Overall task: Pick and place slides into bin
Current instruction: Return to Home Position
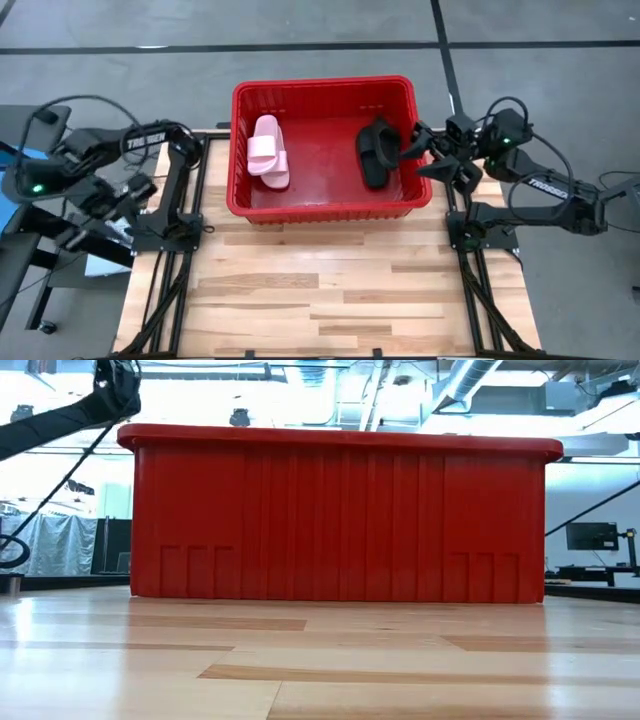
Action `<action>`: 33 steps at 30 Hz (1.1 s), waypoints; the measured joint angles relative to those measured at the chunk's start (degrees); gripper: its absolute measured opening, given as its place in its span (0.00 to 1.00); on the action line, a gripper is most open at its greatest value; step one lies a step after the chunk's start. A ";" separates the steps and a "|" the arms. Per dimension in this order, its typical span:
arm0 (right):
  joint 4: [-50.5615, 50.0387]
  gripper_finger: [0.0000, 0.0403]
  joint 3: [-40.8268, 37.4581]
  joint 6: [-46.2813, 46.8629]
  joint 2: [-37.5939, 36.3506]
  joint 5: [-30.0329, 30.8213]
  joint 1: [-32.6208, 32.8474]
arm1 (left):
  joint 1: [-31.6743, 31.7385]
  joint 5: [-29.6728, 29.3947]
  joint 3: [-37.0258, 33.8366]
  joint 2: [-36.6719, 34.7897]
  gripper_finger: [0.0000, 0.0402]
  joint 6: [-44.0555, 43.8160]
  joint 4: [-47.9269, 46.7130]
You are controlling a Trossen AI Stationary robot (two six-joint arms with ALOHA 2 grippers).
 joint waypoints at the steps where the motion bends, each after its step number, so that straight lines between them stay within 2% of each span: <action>1: -0.04 0.56 0.00 0.39 -0.24 0.01 0.09 | -0.44 2.47 0.44 -0.15 0.19 0.59 0.77; 3: -0.02 0.56 0.02 0.39 -0.41 -0.36 0.74 | -1.39 9.52 1.45 -1.07 0.19 5.14 8.82; 4: -0.10 0.56 0.02 0.57 -0.38 -0.51 1.14 | -1.84 14.66 1.98 -1.74 0.19 11.28 15.88; 6: -0.57 0.56 0.02 1.51 -0.21 -1.01 1.70 | -2.70 32.02 2.09 -3.11 0.19 31.28 29.87; 7: -0.73 0.56 0.00 1.84 -0.19 -1.89 1.85 | -3.15 45.02 2.18 -3.52 0.19 41.34 34.98; 8: -0.76 0.56 0.00 1.93 -0.18 -2.73 2.00 | -3.42 55.54 2.08 -4.23 0.19 47.12 35.73; 9: -0.77 0.56 0.02 2.00 -0.20 -3.51 2.27 | -3.38 59.74 1.42 -4.73 0.19 46.48 34.87; 10: -0.94 0.56 0.02 2.03 -0.20 -3.65 2.51 | -2.85 56.65 0.16 -4.90 0.19 41.08 35.89; 12: -1.87 0.56 0.02 2.04 -0.16 -3.56 3.16 | -1.77 40.24 -1.92 -3.46 0.19 26.23 43.48; 13: -2.23 0.56 0.02 2.05 -0.13 -3.48 3.38 | -1.25 34.68 -3.05 -2.45 0.19 21.66 44.82; 14: -2.40 0.56 0.02 2.03 -0.13 -3.50 3.41 | -0.94 33.08 -4.34 -1.18 0.19 20.69 46.33; 15: -2.49 0.56 0.02 2.03 -0.15 -3.50 3.41 | -0.37 34.38 -5.39 0.60 0.19 22.75 50.22; 18: -2.49 0.56 0.02 2.03 -0.15 -3.39 3.41 | 2.82 45.97 -7.60 7.90 0.19 33.76 63.17; 19: -2.43 0.56 0.02 2.03 -0.13 -3.31 3.39 | 4.87 48.20 -7.62 11.01 0.19 34.74 66.17; 21: -2.14 0.56 0.02 2.05 0.17 -3.31 3.37 | 9.90 48.88 -6.63 17.12 0.19 34.28 69.76; 23: -2.26 0.56 0.02 2.07 0.35 -3.25 3.50 | 16.22 52.26 -4.46 21.94 0.19 32.85 68.82; 24: -2.13 0.56 0.02 2.07 0.56 -3.26 3.52 | 19.62 57.46 -2.82 23.52 0.19 32.87 67.90; 25: -1.83 0.56 0.02 2.05 0.64 -3.32 3.59 | 23.33 65.14 -1.25 24.53 0.19 33.63 66.63; 28: -1.13 0.56 0.02 1.56 0.90 -3.39 4.30 | 35.05 93.18 2.64 26.62 0.19 37.55 59.21; 29: -1.11 0.56 0.02 1.37 0.98 -3.46 4.66 | 39.58 100.50 3.69 26.74 0.19 38.09 56.11; 30: -0.82 0.56 0.02 1.11 1.18 -3.54 5.06 | 43.94 107.68 4.86 26.62 0.19 38.13 53.42; 33: -0.48 0.56 0.01 0.41 1.31 -5.30 6.70 | 56.37 124.21 7.19 25.43 0.18 41.92 44.04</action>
